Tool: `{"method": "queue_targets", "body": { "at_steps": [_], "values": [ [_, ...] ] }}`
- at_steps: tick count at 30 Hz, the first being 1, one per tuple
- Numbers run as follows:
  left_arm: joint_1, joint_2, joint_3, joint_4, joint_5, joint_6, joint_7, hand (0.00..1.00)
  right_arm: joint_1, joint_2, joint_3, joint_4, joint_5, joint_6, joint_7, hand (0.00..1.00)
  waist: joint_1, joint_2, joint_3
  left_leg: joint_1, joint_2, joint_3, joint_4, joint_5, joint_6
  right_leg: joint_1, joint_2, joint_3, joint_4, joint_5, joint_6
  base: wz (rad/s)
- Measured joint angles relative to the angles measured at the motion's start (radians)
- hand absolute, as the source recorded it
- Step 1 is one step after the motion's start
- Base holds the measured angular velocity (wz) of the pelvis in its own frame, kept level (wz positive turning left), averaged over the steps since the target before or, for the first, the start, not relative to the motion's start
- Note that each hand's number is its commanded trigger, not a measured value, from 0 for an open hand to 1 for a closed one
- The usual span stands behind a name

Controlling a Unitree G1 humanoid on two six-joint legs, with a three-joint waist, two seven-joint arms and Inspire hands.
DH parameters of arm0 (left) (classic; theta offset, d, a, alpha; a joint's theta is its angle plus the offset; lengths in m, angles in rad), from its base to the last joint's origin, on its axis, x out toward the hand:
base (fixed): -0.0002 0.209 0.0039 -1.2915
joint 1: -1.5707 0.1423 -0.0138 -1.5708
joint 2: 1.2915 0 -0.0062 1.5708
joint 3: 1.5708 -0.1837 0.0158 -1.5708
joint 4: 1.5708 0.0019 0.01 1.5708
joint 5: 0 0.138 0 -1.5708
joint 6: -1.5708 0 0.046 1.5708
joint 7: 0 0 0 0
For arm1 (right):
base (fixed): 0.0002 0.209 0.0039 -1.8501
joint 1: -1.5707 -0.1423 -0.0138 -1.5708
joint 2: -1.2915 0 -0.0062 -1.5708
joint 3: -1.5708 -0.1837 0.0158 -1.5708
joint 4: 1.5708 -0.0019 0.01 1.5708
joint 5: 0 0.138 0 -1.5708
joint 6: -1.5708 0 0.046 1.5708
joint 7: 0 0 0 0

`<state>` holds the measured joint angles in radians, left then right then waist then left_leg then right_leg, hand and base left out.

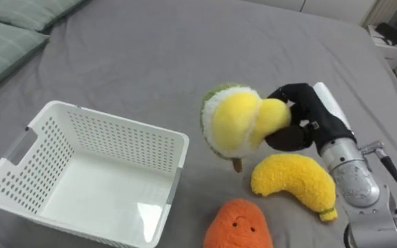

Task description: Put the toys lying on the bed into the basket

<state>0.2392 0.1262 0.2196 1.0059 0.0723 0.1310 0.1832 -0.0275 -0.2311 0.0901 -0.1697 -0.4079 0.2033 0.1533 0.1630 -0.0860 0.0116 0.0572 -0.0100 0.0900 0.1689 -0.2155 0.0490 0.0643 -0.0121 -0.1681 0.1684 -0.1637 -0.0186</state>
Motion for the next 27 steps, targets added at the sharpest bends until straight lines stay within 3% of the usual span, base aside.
{"method": "queue_targets", "body": {
  "at_steps": [11,21,23,24,25,27],
  "values": [
    [-0.024,-0.002,-0.031,-0.003,0.000,0.008,0.001,0.00,-0.071,0.025,0.142,0.002,-0.012,0.031,0.055,1.00,0.057,-0.014,-0.0100,-0.027,-0.006,-0.036,0.015,0.007,0.001,-0.009,-0.006,-0.038,-0.001,0.000,0.001,0.09],
    [-0.052,0.003,-0.062,-0.004,0.004,0.016,0.004,0.00,-0.072,0.045,0.227,0.024,-0.033,0.069,0.092,1.00,0.083,-0.030,-0.0046,-0.038,-0.013,-0.059,0.013,0.012,0.003,-0.008,-0.013,-0.067,0.000,0.001,0.002,0.07],
    [-0.059,0.004,-0.073,-0.003,0.007,0.017,0.004,0.00,-0.073,0.046,0.239,0.026,-0.033,0.079,0.091,0.85,0.090,-0.030,-0.0046,-0.039,-0.015,-0.061,0.013,0.014,0.004,-0.008,-0.015,-0.070,0.000,0.002,0.002,0.03],
    [-0.064,0.005,-0.078,-0.003,0.007,0.017,0.004,0.00,-0.073,0.050,0.241,0.028,-0.032,0.080,0.091,0.53,0.091,-0.030,-0.0041,-0.040,-0.016,-0.064,0.013,0.015,0.005,-0.008,-0.016,-0.073,0.000,0.002,0.003,0.06],
    [-0.067,0.005,-0.079,-0.003,0.007,0.017,0.004,0.00,-0.073,0.054,0.241,0.029,-0.032,0.080,0.091,0.05,0.092,-0.030,-0.0040,-0.042,-0.017,-0.065,0.013,0.016,0.006,-0.009,-0.017,-0.076,-0.001,0.002,0.003,0.09],
    [-0.074,0.006,-0.090,-0.003,0.006,0.016,0.004,0.00,-0.076,0.068,0.243,0.030,-0.031,0.081,0.091,0.00,0.093,-0.028,-0.0022,-0.048,-0.019,-0.069,0.013,0.018,0.007,-0.013,-0.019,-0.082,-0.001,0.002,0.004,0.06]
  ]
}}
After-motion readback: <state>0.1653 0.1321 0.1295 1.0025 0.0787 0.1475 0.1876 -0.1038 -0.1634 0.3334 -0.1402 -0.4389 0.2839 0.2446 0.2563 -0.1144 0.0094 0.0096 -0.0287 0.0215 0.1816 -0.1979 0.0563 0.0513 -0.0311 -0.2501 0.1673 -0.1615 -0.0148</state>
